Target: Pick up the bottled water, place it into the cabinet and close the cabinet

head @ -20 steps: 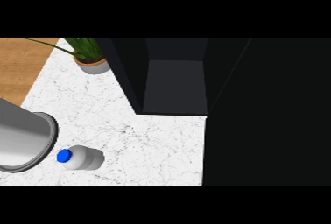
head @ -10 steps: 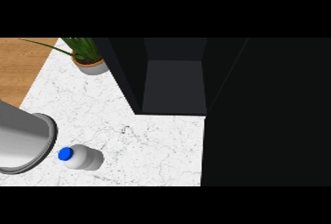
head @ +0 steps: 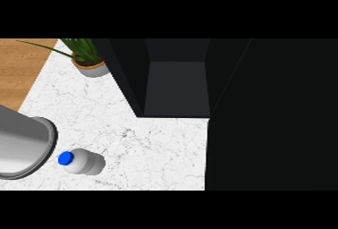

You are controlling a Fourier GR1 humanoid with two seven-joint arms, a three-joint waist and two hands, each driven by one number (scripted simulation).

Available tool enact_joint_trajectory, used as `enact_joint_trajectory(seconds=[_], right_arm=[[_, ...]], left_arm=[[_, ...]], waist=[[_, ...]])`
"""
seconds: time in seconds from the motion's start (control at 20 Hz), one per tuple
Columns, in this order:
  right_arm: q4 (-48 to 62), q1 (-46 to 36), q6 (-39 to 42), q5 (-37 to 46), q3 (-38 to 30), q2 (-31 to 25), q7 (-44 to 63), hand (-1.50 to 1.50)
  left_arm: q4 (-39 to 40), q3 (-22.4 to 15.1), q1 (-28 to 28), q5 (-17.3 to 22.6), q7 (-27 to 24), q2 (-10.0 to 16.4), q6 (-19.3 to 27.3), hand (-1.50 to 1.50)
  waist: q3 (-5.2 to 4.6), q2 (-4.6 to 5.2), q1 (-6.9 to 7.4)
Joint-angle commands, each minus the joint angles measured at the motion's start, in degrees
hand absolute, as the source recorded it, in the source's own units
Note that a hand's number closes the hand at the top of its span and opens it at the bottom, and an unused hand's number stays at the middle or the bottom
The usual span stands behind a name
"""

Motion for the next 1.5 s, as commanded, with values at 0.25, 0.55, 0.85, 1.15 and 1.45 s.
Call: enact_joint_trajectory(seconds=[0.25,0.55,0.85,1.15,1.45], right_arm=[[-13.9,11.0,3.1,-5.0,0.2,-1.0,1.6,-1.50],[-10.4,11.0,4.9,-4.4,-0.2,-0.6,-3.1,-1.50],[-9.9,17.9,8.1,-3.3,-0.3,-0.5,-8.6,-1.50],[-12.9,21.3,9.7,-5.6,-1.8,-1.5,-9.7,-1.50],[-10.5,25.1,11.5,-3.8,-1.0,-0.2,-15.1,-1.50]], left_arm=[[3.6,0.1,2.7,3.8,-6.9,1.4,0.5,-1.50],[9.2,7.4,-3.9,9.4,-3.6,0.7,1.3,-1.50],[16.0,12.9,-7.8,18.2,-5.2,0.0,-2.0,-1.50],[26.7,17.2,-14.6,18.7,-5.9,-1.2,-1.6,-1.50],[39.3,25.8,-25.3,23.6,-6.1,0.2,-5.3,-1.50]], waist=[[-0.05,0.25,-1.09],[-0.05,0.69,-1.69],[-0.06,0.39,-1.88],[-0.08,0.58,-2.03],[-0.08,0.60,-2.14]])
